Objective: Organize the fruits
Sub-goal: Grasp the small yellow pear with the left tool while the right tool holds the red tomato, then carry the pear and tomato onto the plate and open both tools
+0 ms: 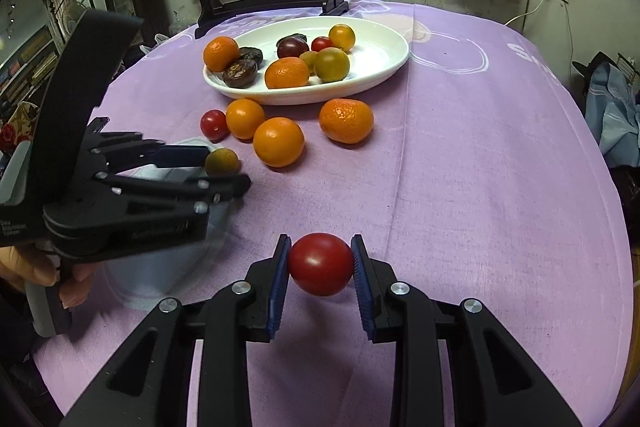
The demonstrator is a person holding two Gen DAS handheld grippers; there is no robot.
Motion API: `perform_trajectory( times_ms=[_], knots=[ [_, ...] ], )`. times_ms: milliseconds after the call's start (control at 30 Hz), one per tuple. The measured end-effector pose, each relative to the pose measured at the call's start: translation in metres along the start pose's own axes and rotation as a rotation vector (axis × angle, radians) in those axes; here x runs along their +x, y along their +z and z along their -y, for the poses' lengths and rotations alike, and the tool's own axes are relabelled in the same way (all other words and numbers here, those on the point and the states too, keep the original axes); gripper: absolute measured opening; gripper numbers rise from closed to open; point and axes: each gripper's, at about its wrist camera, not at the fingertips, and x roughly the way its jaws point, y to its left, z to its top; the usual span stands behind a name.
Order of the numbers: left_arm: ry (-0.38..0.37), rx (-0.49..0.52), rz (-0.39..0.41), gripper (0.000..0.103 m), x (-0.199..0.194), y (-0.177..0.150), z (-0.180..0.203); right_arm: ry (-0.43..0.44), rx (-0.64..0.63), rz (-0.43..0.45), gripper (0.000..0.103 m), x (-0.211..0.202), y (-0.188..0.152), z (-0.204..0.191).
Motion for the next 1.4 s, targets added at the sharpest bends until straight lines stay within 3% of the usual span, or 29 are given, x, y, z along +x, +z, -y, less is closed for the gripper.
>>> perform_trajectory(
  times_ms=[167,300,567,733,1033,1100,1133,1200,1400],
  knots=[
    [-0.049,-0.023,-0.012,0.026,-0.007,-0.001,-0.009,-0.006,-0.015,-0.001,0.031,-0.002,0.003,-0.005],
    [-0.077,-0.024,0.031,0.026,-0.028,-0.001,-0.019,-0.017,-0.048,0.017,0.031,-0.008,0.016,-0.012],
    [-0.021,-0.061,0.158,0.026,-0.067,0.044,-0.053,-0.015,-0.100,0.108,0.031,-0.013,0.082,-0.031],
    [-0.002,-0.127,0.169,0.026,-0.056,0.075,-0.077,-0.008,-0.111,0.127,0.031,0.004,0.113,-0.042],
    [0.014,-0.185,0.116,0.026,-0.003,0.129,-0.100,-0.037,-0.070,0.101,0.032,0.068,0.154,-0.032],
    [0.023,-0.200,0.116,0.035,0.003,0.136,-0.102,-0.044,-0.046,0.098,0.035,0.079,0.159,-0.027],
    [0.033,-0.211,0.121,0.048,0.005,0.139,-0.103,-0.040,-0.037,0.096,0.048,0.082,0.160,-0.025],
    [0.057,-0.225,0.150,0.050,0.003,0.140,-0.105,-0.037,-0.010,0.108,0.053,0.084,0.158,-0.021],
    [0.057,-0.224,0.142,0.052,-0.002,0.128,-0.103,-0.036,0.008,0.120,0.054,0.072,0.145,-0.016]
  ],
)
